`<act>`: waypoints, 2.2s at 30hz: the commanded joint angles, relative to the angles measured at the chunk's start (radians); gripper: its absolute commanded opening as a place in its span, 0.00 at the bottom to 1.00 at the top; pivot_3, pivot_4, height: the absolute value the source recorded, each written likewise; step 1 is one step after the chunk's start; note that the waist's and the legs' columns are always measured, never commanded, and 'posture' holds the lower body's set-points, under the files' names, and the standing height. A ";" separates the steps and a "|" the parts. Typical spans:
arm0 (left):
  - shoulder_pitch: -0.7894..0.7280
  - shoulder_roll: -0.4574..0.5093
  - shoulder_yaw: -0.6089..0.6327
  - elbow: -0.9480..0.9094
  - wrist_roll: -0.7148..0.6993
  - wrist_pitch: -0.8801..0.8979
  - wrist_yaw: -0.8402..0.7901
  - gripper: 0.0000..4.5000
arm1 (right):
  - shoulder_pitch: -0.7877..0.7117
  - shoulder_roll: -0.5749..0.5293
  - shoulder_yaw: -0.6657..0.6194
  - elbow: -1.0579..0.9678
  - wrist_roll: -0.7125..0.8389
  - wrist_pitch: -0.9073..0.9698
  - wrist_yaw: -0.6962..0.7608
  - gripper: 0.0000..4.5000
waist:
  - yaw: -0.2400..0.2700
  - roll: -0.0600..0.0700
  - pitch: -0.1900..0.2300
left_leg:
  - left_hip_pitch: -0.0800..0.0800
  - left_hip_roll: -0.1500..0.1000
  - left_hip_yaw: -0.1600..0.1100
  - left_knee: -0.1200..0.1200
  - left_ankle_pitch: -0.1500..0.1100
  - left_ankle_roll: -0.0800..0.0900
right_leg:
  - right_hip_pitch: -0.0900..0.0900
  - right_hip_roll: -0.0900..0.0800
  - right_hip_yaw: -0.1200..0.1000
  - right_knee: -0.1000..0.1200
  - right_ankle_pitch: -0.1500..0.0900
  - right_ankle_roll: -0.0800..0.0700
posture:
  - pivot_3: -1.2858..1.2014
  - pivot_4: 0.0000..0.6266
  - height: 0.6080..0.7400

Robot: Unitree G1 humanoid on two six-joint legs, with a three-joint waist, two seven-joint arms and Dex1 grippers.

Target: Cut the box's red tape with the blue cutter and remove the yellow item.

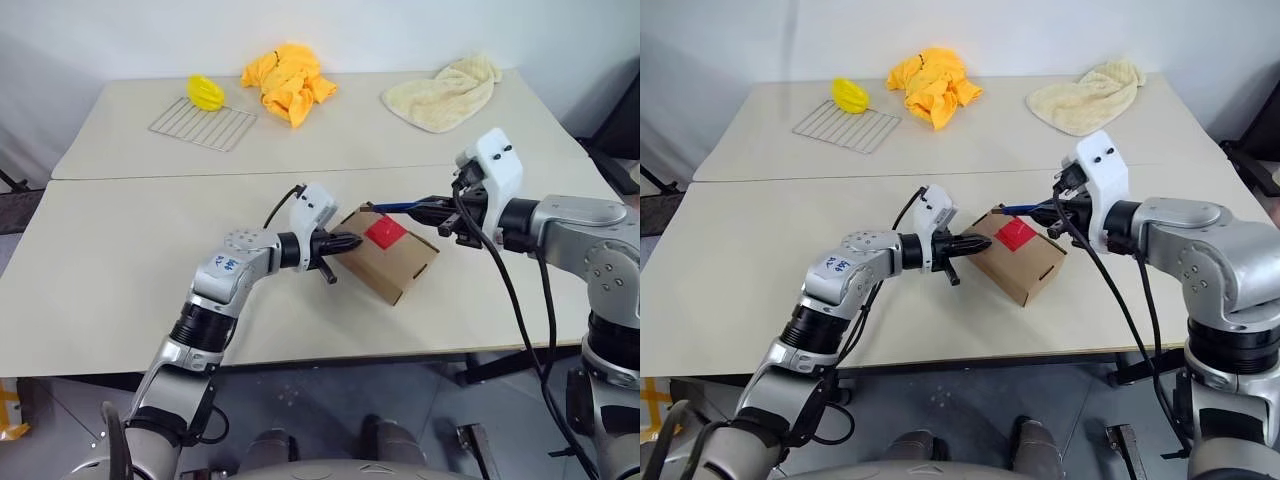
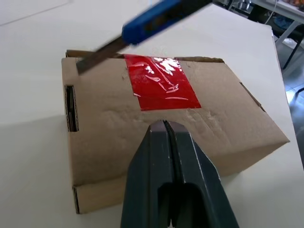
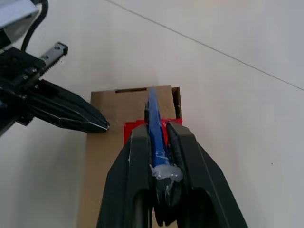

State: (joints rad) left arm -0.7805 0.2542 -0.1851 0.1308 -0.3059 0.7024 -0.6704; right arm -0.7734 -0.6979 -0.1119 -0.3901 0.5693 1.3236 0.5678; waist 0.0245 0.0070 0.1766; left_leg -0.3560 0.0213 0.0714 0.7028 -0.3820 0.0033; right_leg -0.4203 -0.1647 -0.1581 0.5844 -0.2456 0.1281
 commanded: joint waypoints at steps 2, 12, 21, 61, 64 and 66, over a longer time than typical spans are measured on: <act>-0.016 -0.004 -0.009 0.004 0.018 -0.009 -0.007 0.00 | -0.008 -0.030 0.001 0.013 -0.022 -0.059 -0.006 0.04 | -0.001 0.000 0.000 | 0.000 0.000 0.000 0.000 0.000 0.000 | 0.000 0.000 0.000 0.000 0.000 0.000 | 0.52 0.24 1.00; -0.026 -0.001 -0.011 0.017 0.032 -0.002 -0.037 0.00 | 0.027 -0.062 -0.002 0.052 -0.038 -0.116 -0.005 0.04 | 0.000 0.000 0.000 | 0.000 0.000 0.000 0.000 0.000 0.000 | 0.000 0.000 0.000 0.000 0.000 0.000 | 0.52 0.24 1.00; -0.046 -0.007 -0.007 0.046 0.044 -0.001 -0.041 0.00 | 0.045 -0.093 0.039 0.047 -0.033 -0.112 0.026 0.04 | 0.000 0.000 0.000 | 0.000 0.000 0.000 0.000 0.000 0.000 | 0.000 0.000 0.000 0.000 0.000 0.000 | 0.52 0.24 1.00; -0.051 -0.088 -0.022 0.066 0.071 0.157 0.135 0.00 | -0.286 -0.289 0.401 0.227 -0.038 0.089 0.297 0.04 | -0.001 0.000 0.000 | 0.002 0.000 -0.002 0.001 0.000 0.000 | 0.003 0.000 -0.001 -0.001 0.000 0.000 | 0.52 0.24 1.00; -0.057 -0.088 -0.025 0.079 0.073 0.147 0.134 0.00 | -0.307 -0.269 0.417 0.262 -0.057 0.082 0.296 0.04 | -0.002 0.000 0.000 | 0.002 0.000 -0.002 0.001 0.000 0.000 | 0.004 0.000 -0.001 0.000 0.000 0.000 | 0.52 0.24 1.00; -0.063 -0.090 -0.026 0.095 0.077 0.136 0.137 0.00 | -0.330 -0.258 0.432 0.291 -0.067 0.089 0.301 0.04 | -0.002 0.000 0.000 | 0.002 0.000 -0.001 0.001 0.000 0.000 | 0.004 0.000 -0.001 0.000 0.000 0.000 | 0.52 0.24 1.00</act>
State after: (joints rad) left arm -0.8540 0.1666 -0.1863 0.1763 -0.2678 0.8265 -0.5490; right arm -1.0777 -0.9627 0.3138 -0.0983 0.5027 1.4163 0.8516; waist 0.0228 0.0067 0.1763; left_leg -0.3537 0.0215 0.0700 0.7044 -0.3819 0.0033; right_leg -0.4166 -0.1649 -0.1586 0.5843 -0.2455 0.1281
